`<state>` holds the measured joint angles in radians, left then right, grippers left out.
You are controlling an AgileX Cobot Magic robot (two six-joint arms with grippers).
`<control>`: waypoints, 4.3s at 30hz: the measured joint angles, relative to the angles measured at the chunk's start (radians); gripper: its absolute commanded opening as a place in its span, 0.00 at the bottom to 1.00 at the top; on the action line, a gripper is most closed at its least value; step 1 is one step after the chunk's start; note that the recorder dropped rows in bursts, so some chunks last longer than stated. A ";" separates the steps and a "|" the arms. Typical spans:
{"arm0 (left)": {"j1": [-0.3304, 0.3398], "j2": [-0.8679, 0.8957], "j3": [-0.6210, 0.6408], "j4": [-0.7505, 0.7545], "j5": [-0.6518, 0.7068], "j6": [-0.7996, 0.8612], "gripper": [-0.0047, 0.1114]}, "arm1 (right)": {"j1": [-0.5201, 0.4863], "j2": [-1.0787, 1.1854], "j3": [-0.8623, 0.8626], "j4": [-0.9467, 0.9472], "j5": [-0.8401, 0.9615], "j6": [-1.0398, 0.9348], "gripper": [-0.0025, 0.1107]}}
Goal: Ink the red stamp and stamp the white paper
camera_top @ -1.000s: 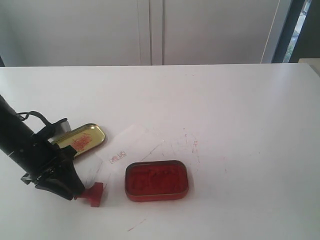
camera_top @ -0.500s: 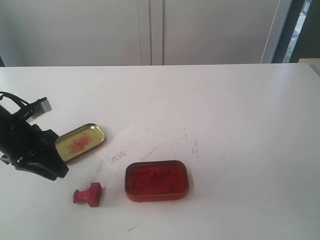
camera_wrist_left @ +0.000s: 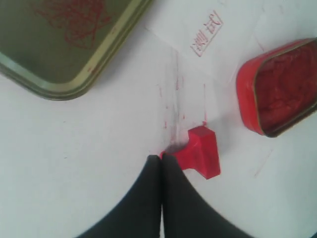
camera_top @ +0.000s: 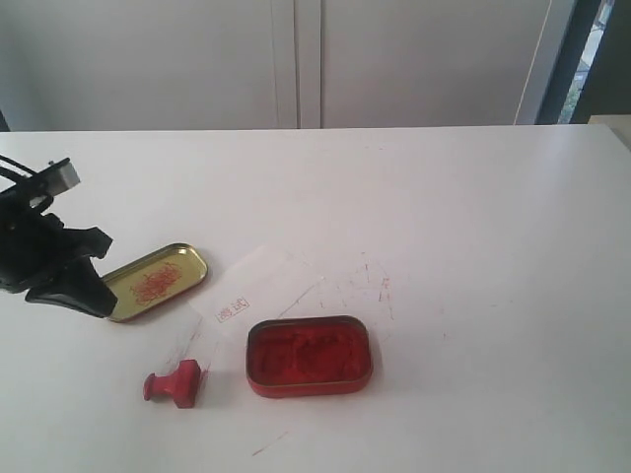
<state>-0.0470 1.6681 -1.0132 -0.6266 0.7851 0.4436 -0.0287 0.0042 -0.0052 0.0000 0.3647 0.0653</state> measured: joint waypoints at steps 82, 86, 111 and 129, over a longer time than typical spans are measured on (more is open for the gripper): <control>-0.030 -0.845 0.332 0.252 -0.325 0.002 0.04 | 0.000 0.000 0.000 0.000 0.000 0.002 0.02; -0.030 -0.936 0.377 0.252 -0.357 0.002 0.04 | 0.000 0.000 0.000 0.000 0.000 0.002 0.02; -0.030 -1.341 0.802 0.230 -0.627 0.002 0.04 | 0.000 0.000 0.000 0.000 0.000 0.002 0.02; 0.091 -1.663 1.009 0.230 -0.609 0.002 0.04 | 0.000 0.000 0.000 0.000 0.000 0.002 0.02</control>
<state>0.0437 0.0051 -0.0042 -0.3964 0.1759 0.4454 -0.0287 0.0042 -0.0052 0.0000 0.3647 0.0673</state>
